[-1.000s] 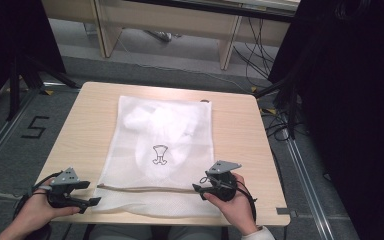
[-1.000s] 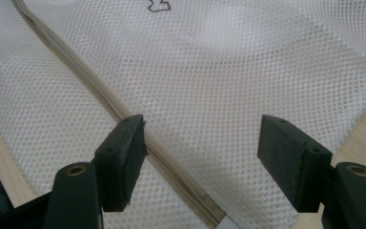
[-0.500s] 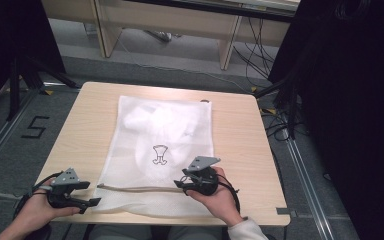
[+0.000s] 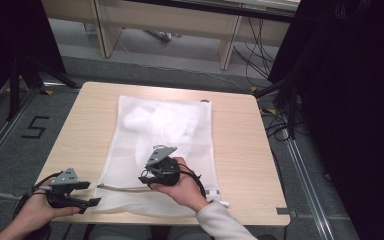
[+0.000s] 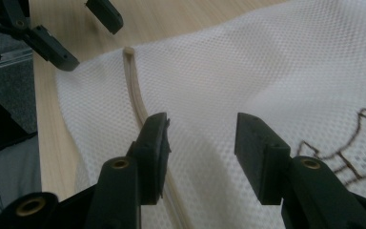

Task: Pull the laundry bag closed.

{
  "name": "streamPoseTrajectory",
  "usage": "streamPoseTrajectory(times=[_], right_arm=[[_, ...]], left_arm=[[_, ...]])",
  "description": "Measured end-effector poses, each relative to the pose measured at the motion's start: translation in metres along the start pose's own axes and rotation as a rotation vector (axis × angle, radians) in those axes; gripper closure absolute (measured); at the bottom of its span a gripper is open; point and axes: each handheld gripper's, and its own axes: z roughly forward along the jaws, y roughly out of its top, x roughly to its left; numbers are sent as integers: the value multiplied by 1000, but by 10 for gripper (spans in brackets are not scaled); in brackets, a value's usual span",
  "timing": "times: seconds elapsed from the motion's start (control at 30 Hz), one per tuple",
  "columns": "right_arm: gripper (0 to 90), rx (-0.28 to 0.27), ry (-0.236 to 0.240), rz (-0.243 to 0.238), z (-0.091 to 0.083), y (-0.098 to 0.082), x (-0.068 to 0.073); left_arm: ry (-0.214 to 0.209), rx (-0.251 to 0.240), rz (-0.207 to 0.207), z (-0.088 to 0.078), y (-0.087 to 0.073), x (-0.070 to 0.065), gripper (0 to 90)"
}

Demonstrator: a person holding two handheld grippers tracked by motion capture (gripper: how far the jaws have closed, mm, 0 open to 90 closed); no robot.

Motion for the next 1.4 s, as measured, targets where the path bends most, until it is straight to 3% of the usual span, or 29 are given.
streamPoseTrajectory(times=[0.13,0.33,0.67,0.7,0.8,1.03,1.07,1.4], right_arm=[[568,6,21,-19,11,11,2],[569,5,51,-36,22,23,6],[598,17,80,-48,42,32,9],[604,23,87,-51,44,33,10],[611,31,102,-55,50,37,14],[629,43,126,-48,63,43,17],[633,51,132,-50,64,44,18],[668,60,153,-50,79,46,22]], left_arm=[[-1,-16,-18,1,0,-1,248],[5,-8,-10,0,0,0,248],[5,-10,-15,0,0,-1,249],[0,-11,-31,0,-1,-1,249],[6,-9,-5,-1,0,1,250],[3,-7,-6,-1,0,0,251],[1,-8,-25,-1,-1,0,251],[-1,-7,-29,-1,-1,0,251]])
